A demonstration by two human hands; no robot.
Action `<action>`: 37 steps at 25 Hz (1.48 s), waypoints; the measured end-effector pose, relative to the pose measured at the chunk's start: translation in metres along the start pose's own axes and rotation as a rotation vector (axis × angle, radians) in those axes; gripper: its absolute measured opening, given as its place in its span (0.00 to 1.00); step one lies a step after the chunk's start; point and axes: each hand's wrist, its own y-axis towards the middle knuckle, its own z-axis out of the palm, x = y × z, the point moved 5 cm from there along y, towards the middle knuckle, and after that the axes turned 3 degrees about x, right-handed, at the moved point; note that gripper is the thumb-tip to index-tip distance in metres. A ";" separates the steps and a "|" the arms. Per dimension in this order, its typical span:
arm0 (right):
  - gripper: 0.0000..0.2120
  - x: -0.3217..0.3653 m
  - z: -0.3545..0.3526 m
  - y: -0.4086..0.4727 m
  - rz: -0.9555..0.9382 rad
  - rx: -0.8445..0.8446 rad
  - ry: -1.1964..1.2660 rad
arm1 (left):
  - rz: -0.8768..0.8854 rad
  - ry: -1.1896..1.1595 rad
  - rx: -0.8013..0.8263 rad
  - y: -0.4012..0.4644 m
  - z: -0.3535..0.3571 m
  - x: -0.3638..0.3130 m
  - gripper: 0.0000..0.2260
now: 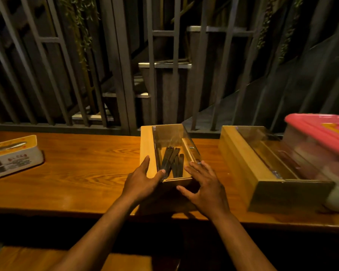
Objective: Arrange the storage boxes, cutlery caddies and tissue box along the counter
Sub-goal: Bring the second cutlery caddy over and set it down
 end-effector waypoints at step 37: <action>0.21 0.022 -0.019 0.011 0.089 -0.051 -0.001 | 0.187 0.617 -0.171 -0.054 -0.037 -0.037 0.27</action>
